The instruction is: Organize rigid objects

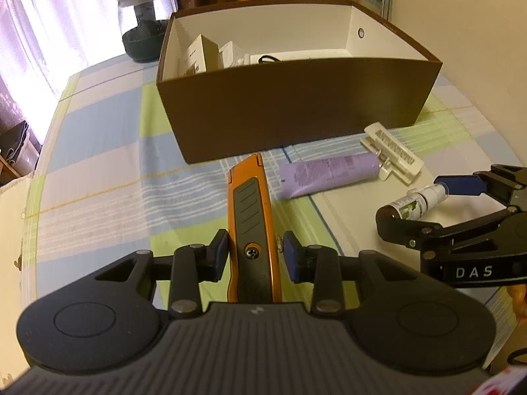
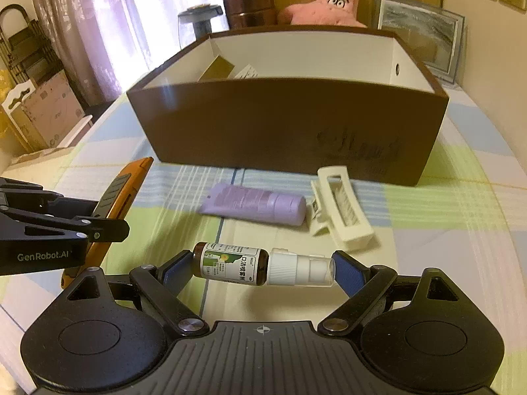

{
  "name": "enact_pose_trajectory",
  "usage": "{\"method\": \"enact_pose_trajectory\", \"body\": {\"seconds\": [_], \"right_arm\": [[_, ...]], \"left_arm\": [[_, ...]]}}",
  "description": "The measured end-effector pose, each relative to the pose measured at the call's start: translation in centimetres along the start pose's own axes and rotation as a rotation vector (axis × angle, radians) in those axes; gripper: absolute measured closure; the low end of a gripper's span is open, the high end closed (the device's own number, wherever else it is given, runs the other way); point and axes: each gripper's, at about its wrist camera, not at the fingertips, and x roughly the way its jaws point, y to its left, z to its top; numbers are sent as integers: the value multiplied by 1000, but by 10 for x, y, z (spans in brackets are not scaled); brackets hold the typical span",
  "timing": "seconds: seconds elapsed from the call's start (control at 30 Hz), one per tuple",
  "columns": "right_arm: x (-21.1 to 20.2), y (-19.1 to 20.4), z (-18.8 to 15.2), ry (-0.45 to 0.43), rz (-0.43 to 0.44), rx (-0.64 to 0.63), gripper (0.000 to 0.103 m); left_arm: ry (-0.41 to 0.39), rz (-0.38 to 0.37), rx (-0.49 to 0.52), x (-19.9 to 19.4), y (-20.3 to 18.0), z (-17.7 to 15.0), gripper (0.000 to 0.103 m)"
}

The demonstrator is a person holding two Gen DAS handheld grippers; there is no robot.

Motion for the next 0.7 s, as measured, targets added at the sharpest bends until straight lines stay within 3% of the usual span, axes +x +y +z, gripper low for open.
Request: {"method": "enact_pose_trajectory", "body": {"seconds": [0.7], "right_arm": [[-13,-15,47,-102,4,-42,16]], "left_arm": [[-73,-7,35,-2,-12,47,73]]}}
